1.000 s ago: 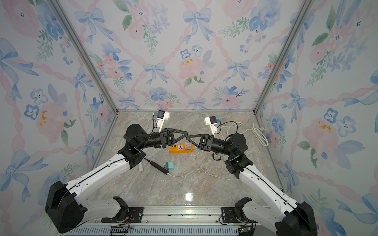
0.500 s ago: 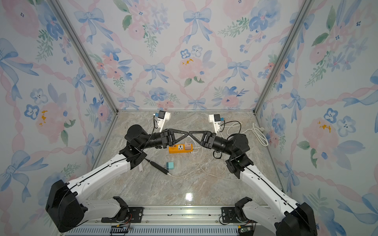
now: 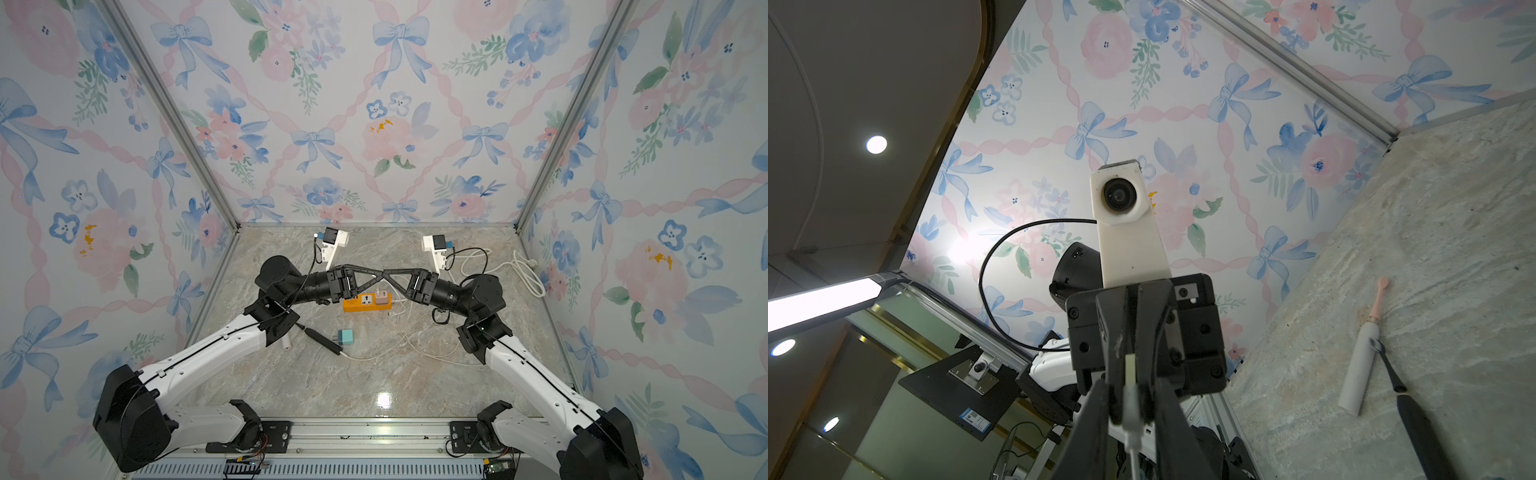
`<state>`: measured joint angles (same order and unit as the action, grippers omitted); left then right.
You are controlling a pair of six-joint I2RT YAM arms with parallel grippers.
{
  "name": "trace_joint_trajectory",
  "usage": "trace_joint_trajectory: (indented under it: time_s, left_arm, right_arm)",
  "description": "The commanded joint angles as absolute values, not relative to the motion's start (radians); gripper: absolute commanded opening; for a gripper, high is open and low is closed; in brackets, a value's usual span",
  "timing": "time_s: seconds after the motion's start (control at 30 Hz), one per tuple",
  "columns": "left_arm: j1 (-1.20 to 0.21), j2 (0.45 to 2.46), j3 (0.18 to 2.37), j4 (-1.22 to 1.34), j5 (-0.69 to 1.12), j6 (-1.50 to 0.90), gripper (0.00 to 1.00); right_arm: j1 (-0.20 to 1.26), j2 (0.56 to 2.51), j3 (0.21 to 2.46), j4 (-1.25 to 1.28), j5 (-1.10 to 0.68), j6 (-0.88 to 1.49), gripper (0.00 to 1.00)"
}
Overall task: Charge the electric toothbrush
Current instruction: Pick up the charging cable from the center of the board.
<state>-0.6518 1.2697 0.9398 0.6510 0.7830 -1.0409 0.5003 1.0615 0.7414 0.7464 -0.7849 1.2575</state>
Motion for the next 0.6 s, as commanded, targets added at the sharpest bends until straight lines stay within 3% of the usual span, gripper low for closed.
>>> trace_joint_trajectory:
  time_s: [0.0, 0.17, 0.27, 0.37, 0.57]
  left_arm:
    - [-0.641, 1.267, 0.929, 0.709, 0.760, -1.058, 0.05]
    - [-0.640, 1.267, 0.919, 0.721, 0.756, -1.066, 0.05]
    - [-0.638, 1.266, 0.919, 0.724, 0.757, -1.069, 0.05]
    - [-0.638, 1.270, 0.919, 0.728, 0.755, -1.071, 0.05]
    - [-0.644, 1.270, 0.918, 0.736, 0.762, -1.072, 0.05]
  right_arm:
    - [0.514, 1.035, 0.721, 0.755, -0.854, 1.263, 0.19]
    - [0.512, 1.041, 0.721, 0.776, -0.857, 1.276, 0.18]
    - [0.502, 1.037, 0.710, 0.804, -0.867, 1.300, 0.32]
    - [0.495, 1.023, 0.699, 0.807, -0.867, 1.302, 0.36]
    - [0.489, 1.011, 0.712, 0.779, -0.858, 1.276, 0.28]
